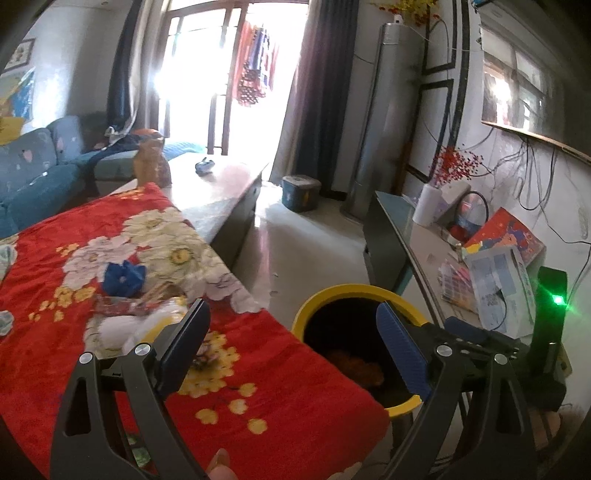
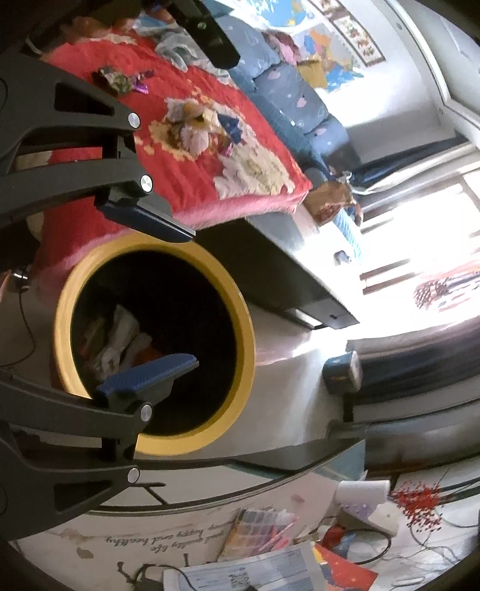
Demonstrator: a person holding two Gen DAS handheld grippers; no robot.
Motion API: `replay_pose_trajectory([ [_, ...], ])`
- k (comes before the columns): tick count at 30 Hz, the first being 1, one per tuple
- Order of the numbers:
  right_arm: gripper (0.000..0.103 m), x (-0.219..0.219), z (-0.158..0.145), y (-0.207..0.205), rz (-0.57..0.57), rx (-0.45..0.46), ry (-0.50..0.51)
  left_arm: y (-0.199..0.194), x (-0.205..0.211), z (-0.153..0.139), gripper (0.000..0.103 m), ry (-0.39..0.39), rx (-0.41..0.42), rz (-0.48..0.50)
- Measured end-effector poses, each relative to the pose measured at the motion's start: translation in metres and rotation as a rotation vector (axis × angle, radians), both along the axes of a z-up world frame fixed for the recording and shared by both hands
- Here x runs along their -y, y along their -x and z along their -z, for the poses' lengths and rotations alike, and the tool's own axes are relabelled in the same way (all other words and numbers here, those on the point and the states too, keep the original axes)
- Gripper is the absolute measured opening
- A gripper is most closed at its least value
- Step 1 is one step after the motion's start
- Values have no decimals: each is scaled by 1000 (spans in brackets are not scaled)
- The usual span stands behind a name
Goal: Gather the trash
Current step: 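Open both tools over the bin to drop the red bag and can, then move both tools back toward the snack wrappers on the bedspread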
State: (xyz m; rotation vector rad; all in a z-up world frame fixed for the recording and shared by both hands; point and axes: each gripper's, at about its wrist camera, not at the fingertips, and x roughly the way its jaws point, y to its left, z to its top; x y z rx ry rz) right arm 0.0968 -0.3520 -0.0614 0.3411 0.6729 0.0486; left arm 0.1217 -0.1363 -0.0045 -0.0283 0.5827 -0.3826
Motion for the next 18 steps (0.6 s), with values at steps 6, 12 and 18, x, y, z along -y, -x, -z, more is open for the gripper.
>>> replay_pose_trajectory([
  [6,56,-17,-8,3,-40,27,13,7,-20,0,89,2,6,-42],
  [12,56,-36,-13,5,-84,36,31,10,-42,-2,89,6,14,-87],
  [18,56,-55,-17,8,-129,44,48,13,-60,-3,89,13,18,-129],
])
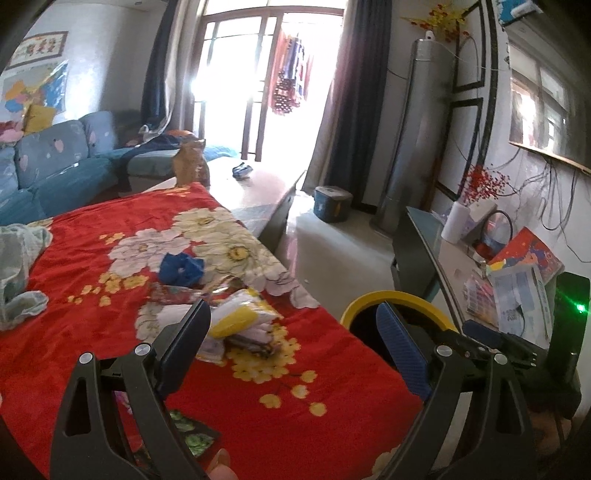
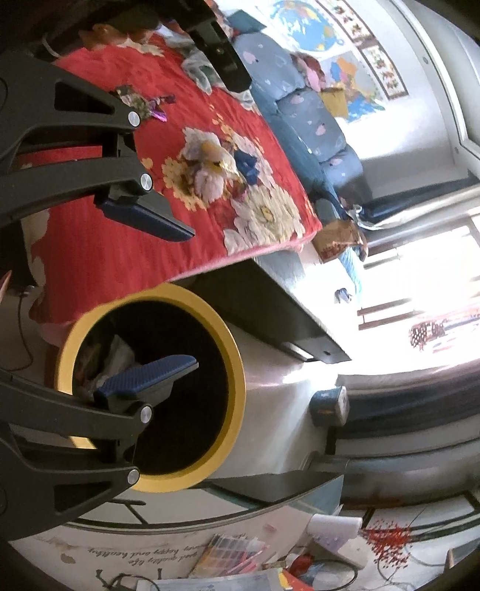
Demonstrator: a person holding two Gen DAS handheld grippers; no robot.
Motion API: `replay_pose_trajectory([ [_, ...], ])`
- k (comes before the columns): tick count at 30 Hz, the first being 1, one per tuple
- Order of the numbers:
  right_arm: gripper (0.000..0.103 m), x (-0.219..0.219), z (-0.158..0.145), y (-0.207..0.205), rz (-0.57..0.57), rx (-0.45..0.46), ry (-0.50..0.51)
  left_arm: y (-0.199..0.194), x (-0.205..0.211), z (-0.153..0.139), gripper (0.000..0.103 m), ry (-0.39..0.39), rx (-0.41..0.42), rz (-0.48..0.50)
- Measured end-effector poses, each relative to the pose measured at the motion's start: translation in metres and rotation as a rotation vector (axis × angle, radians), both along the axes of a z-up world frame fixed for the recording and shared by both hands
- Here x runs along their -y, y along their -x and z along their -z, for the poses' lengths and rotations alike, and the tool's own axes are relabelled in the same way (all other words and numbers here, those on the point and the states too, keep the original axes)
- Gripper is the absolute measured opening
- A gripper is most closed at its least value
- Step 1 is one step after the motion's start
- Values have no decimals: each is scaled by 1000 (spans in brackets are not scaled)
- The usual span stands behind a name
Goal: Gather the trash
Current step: 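Move both tools back toward the snack wrappers on the bedspread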
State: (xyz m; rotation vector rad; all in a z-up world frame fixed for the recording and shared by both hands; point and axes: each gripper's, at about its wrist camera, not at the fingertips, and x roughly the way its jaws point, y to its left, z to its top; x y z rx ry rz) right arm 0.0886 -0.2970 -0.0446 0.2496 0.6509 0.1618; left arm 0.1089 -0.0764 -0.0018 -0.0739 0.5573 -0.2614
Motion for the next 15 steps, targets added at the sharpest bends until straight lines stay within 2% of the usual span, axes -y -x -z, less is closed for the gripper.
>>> replay_pose_trajectory([
  [15,56,-50,-14,-3,-134,19,27,2,-47,5,89,24,-14,-110],
])
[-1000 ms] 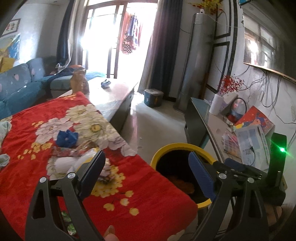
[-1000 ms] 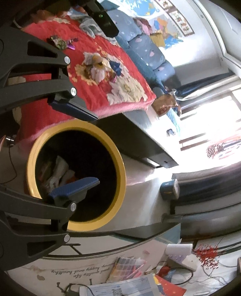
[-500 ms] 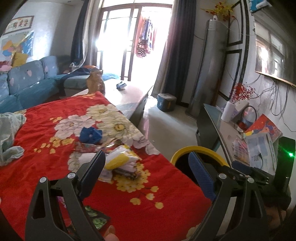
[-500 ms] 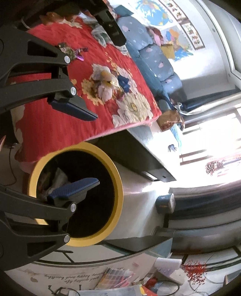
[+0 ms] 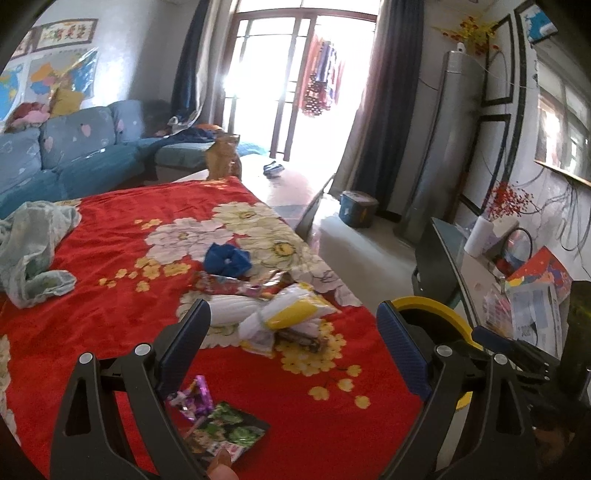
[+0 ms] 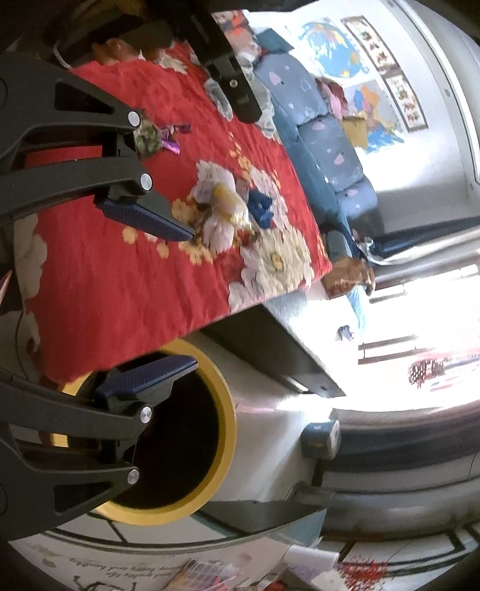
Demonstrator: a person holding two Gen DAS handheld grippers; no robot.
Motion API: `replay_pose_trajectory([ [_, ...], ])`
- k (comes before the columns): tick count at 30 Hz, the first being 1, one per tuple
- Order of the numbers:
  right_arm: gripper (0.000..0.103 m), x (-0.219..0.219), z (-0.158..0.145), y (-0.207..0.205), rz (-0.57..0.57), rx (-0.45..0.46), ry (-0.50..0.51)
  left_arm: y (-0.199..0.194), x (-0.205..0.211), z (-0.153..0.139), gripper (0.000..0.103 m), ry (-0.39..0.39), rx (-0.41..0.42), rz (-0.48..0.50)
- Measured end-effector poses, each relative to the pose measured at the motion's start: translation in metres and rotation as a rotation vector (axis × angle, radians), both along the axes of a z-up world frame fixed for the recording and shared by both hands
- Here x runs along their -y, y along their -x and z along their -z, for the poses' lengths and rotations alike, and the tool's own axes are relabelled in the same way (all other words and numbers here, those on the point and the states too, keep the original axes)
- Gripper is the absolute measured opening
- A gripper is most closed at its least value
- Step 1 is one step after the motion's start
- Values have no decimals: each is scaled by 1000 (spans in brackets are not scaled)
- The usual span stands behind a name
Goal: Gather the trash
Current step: 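Move both tools back toward the snack wrappers on the bedspread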
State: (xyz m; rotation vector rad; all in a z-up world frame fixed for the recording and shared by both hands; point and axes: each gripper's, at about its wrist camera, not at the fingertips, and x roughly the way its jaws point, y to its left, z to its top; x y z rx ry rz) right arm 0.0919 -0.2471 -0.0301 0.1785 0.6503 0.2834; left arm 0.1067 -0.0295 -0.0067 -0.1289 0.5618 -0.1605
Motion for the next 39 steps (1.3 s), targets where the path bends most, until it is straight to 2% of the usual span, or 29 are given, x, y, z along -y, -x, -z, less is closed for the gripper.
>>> replay_pose_trajectory([
  [14,56,-50,-13,-16,-103,3,2,2,-40,8,89,8,-20,-93],
  [22,56,-73,-9,-36,-141,-24,0,-1,-68,21,88,29,-68,-155],
  [32,44,-90,6,-69,-149,-88,-33,-8,-93,45,87,65,-152,-191],
  [39,39,-94,16,-95,-149,-137,-66,-13,-102,60,74,106,-216,-182],
])
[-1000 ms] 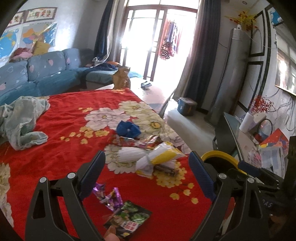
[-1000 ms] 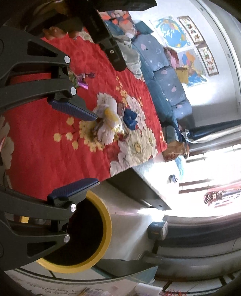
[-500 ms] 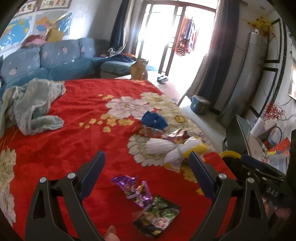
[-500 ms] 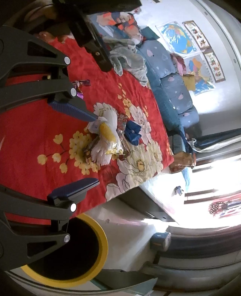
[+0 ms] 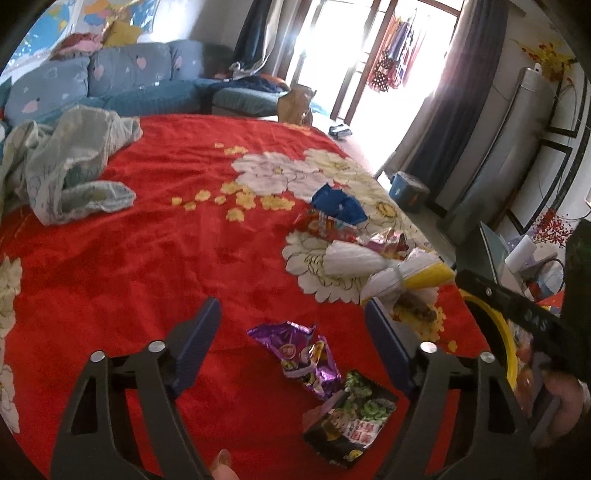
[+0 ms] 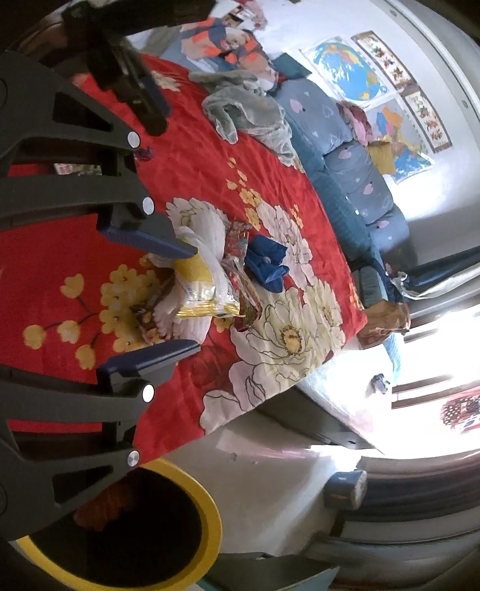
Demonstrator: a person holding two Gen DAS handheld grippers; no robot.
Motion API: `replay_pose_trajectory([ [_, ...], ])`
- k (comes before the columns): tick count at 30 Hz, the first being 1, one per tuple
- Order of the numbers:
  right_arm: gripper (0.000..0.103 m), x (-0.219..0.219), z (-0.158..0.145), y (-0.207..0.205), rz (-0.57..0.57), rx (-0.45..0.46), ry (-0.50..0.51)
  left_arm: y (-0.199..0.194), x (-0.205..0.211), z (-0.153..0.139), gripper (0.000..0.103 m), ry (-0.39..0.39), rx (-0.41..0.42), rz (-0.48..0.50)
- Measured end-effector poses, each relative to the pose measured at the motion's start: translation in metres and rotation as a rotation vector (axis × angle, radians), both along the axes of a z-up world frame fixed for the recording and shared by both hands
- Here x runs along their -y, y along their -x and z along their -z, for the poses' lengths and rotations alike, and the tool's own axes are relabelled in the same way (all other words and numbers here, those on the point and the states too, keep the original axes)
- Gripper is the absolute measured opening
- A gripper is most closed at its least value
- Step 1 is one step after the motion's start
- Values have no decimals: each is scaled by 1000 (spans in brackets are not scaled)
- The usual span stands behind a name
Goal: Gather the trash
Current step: 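Move both tools back toward the snack wrappers on the bedspread, then grasp the purple candy wrapper with the left tool while the right tool grasps the yellow-white wrapper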
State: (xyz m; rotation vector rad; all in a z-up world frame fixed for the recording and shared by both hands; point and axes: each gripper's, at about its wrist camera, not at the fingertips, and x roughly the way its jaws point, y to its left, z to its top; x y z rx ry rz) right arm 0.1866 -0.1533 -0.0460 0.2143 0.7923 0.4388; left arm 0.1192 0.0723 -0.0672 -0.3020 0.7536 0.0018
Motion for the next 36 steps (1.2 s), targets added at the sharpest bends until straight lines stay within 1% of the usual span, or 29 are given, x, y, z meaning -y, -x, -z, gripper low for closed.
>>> replay_pose_trajectory([
  [6,35,-2,7,-11,-14,-31,-30,-4,-2,13,66,39,-46,17],
  [10,25,-4,9,-14,-26,-37,-34,-6,-3,19,61,62,-70,22],
  [14,20,-6,7,-11,-37,-24,-24,-6,-3,25,55,82,-96,27],
  [17,17,-7,5,-6,-50,-16,-22,-7,-3,28,50,93,-111,30],
  [20,16,-11,0,4,-64,13,-1,-8,-1,31,43,97,-121,39],
  [22,14,-13,-3,9,-68,31,10,-9,1,33,36,100,-130,50],
  [23,13,-14,-5,12,-70,39,13,-9,1,34,34,101,-133,53],
  [25,13,-15,-7,17,-76,52,15,-10,3,36,25,98,-140,57],
  [26,12,-16,-8,18,-78,55,14,-10,3,37,25,93,-143,56],
  [29,11,-17,-13,24,-83,70,14,-10,3,35,23,85,-138,52],
  [36,9,-18,-26,38,-78,117,19,-6,5,14,21,57,-64,48],
])
